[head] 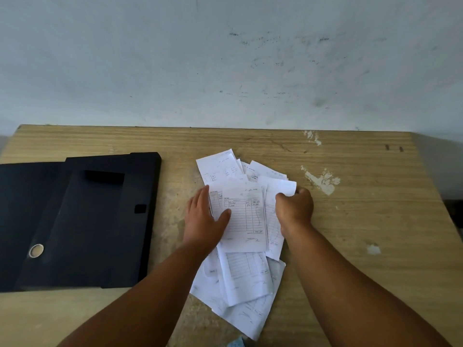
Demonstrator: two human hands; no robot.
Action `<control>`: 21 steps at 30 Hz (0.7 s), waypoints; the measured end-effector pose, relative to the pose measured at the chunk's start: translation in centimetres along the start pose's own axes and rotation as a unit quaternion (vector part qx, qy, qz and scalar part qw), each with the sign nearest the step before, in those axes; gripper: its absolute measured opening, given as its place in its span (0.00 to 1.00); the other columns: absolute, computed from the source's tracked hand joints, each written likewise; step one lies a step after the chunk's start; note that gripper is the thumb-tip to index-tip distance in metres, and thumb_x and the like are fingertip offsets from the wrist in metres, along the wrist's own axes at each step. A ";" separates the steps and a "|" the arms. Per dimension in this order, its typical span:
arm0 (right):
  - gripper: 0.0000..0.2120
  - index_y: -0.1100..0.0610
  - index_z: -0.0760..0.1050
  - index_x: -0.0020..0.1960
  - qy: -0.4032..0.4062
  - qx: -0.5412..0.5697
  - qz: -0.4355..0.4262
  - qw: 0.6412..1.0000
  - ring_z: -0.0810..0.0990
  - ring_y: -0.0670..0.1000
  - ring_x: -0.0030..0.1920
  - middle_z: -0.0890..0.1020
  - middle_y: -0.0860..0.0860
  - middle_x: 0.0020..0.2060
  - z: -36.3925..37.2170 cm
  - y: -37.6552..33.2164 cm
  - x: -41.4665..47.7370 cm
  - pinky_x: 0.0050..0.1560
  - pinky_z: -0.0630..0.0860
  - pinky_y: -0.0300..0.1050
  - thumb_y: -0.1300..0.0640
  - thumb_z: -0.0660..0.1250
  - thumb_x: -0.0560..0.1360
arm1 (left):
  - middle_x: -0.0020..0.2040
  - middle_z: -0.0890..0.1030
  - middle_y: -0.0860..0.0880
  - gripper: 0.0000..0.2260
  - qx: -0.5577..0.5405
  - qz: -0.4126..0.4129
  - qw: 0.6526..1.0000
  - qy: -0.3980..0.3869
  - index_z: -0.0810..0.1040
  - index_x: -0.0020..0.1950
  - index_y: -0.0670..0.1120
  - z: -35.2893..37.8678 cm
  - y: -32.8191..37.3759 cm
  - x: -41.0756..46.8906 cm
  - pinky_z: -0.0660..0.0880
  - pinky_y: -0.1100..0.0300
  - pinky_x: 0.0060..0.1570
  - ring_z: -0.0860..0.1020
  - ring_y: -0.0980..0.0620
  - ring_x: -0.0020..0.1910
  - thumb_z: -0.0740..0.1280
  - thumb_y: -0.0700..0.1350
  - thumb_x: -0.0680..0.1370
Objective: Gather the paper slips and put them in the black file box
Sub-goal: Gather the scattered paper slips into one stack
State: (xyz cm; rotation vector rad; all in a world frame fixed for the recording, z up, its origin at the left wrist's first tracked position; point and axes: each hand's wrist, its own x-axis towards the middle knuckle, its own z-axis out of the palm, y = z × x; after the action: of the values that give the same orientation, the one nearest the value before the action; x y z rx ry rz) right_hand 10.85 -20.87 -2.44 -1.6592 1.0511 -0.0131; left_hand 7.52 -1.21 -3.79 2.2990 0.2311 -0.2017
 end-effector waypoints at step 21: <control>0.08 0.61 0.76 0.40 -0.048 -0.069 -0.143 0.986 0.73 0.48 0.32 0.80 0.52 0.34 2.5 -0.7 0.3 0.33 0.70 0.43 0.68 0.59 0.71 | 0.82 0.58 0.52 0.36 0.132 0.069 0.987 -0.064 0.55 0.82 0.47 -0.1 -0.1 -0.3 0.55 0.49 0.78 0.50 0.50 0.80 0.63 0.59 0.79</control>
State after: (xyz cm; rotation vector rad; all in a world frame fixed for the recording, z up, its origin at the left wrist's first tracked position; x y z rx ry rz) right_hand 12.69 -19.19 -3.02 -1.9074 0.7480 -0.0490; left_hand 7.22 -1.14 -3.74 2.5412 -0.0232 -0.3236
